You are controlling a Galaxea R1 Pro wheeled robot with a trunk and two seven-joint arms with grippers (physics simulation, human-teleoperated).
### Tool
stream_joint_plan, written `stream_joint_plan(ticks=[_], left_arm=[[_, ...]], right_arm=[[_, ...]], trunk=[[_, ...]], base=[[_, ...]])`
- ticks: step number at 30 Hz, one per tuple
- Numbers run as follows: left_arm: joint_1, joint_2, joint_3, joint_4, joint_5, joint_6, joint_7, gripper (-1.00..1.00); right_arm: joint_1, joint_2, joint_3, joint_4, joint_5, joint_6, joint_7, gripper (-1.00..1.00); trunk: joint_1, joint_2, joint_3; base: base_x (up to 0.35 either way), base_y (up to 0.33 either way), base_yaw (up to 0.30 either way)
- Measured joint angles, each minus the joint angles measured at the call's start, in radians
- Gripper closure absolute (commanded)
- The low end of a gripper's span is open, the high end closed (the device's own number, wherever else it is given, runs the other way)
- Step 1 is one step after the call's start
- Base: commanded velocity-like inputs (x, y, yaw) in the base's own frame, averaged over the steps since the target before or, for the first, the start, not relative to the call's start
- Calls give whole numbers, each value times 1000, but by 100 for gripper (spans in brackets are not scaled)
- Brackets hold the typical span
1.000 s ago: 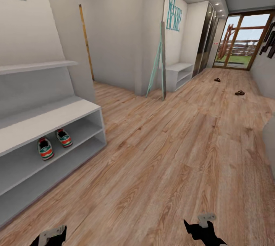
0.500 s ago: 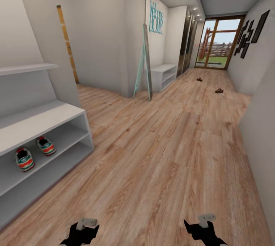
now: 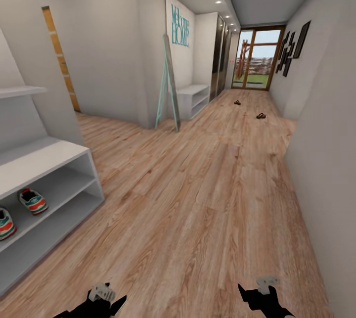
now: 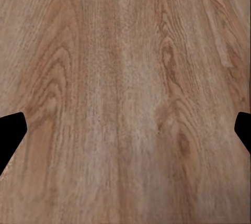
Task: Pick up the two gym shoes and the two sandals from the corridor floor and place them onto the hallstand (shoe rack) in the corridor, making sure they are on the rack and not on the floor. Arrange them so the two gym shoes are next to each other and the two sandals are next to each other.
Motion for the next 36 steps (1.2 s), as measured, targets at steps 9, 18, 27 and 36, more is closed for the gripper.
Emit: stream_joint_plan(ticks=[9,18,27,36], left_arm=[[6,6,-1,1,63,-83,-31,-100],[26,7,1,2,115,-97,-30,-100],[59,5,0,0,230,-101,-6,-100],[69,-3,-12,1,261,-102,84,-100]], right_arm=[[0,0,0,0,0,0,0,-100],[0,1,0,-1,0,1,0,-100],[0,3,0,-1,0,1,0,-100],[0,-1,0,-1,0,2,0,-100]], trunk=[[0,0,5],[0,0,6],[0,0,7],[0,0,7]], base=[[0,0,-141],[0,0,-19],[0,0,-2],[56,0,0]])
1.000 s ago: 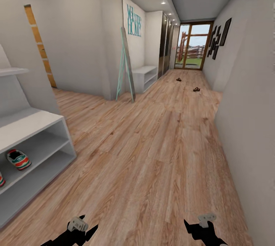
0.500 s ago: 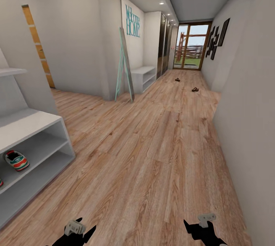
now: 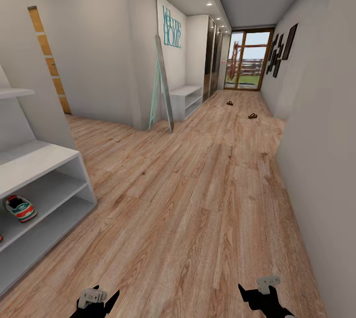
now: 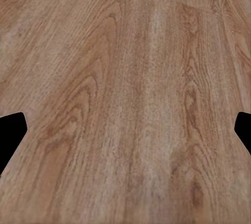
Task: Pick up the two gym shoes and the two sandals from the corridor floor and place them onto the hallstand (shoe rack) in the corridor, making sure they are on the rack and not on the floor. Arrange them so the two gym shoes are next to each other and the two sandals are next to each other.
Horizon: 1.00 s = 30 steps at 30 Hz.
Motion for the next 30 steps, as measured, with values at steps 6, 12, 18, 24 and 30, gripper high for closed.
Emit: stream_joint_plan(ticks=[6,12,18,24,30], left_arm=[[0,-1,-1,0,0,-1,5,-100],[1,-1,0,0,0,-1,5,-100],[1,-1,0,0,0,-1,5,-100],[2,0,1,0,1,-1,5,-100],[2,1,1,0,1,-1,5,-100]], right_arm=[[0,0,0,4,1,1,0,-100],[0,0,0,13,1,2,0,-100],[0,0,0,13,1,2,0,-100],[0,2,0,13,1,2,0,-100],[0,3,0,13,1,2,0,-100]], trunk=[[0,0,0],[0,0,0],[0,0,0],[0,0,0],[0,0,0]], base=[[301,0,0],[331,0,-91],[334,21,-228],[318,127,-259],[295,181,-262]])
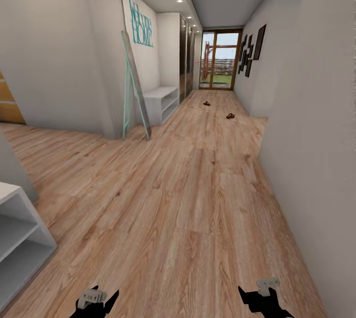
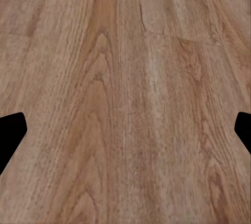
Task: Pick up the two gym shoes and the two sandals from the corridor floor and place them onto the hallstand (shoe rack) in the corridor, making sure they are on the rack and not on the floor. Arrange them so the two gym shoes are next to each other and the two sandals are next to each other.
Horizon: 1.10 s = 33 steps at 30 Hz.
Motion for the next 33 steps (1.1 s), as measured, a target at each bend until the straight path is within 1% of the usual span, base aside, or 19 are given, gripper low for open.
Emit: stream_joint_plan(ticks=[5,17,29,33], left_arm=[[0,0,0,0,0,0,0,-100],[0,0,0,0,0,0,1,-100],[0,0,0,0,0,0,1,-100],[0,0,0,0,0,0,1,-100]], right_arm=[[0,0,0,0,0,0,0,-100],[0,0,0,0,0,0,0,-100],[0,0,0,0,0,0,0,-100],[0,0,0,0,0,0,0,-100]], trunk=[[0,0,0],[0,0,0],[0,0,0],[0,0,-5]], base=[[289,192,-121],[296,178,-7],[332,62,-4],[336,2,-65]])
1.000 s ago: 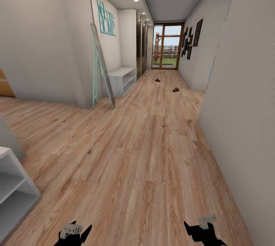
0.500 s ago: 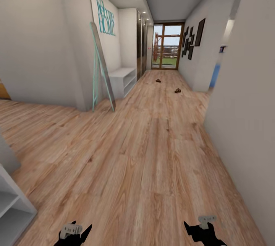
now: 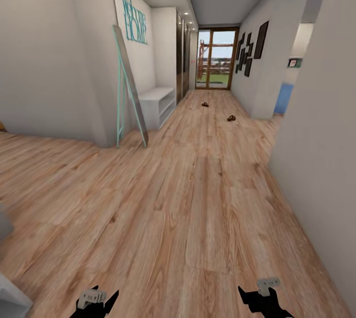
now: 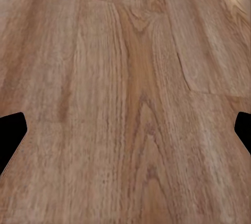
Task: Pick up the two gym shoes and the two sandals from the corridor floor and place them onto the hallstand (shoe rack) in the corridor, making sure they are on the rack and not on the floor. Arrange them so the two gym shoes are next to each other and the two sandals are next to each other.
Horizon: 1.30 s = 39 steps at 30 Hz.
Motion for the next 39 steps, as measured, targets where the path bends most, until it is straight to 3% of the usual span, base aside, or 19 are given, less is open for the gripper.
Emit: stream_joint_plan(ticks=[25,39], left_arm=[[0,0,0,0,0,0,0,-100],[0,-1,0,0,1,-1,0,-100]], right_arm=[[0,0,0,0,-1,0,1,-100],[0,-2,-1,0,-1,0,1,-100]], trunk=[[0,0,-36],[0,0,-39]], base=[[336,0,-145],[336,0,-30]])
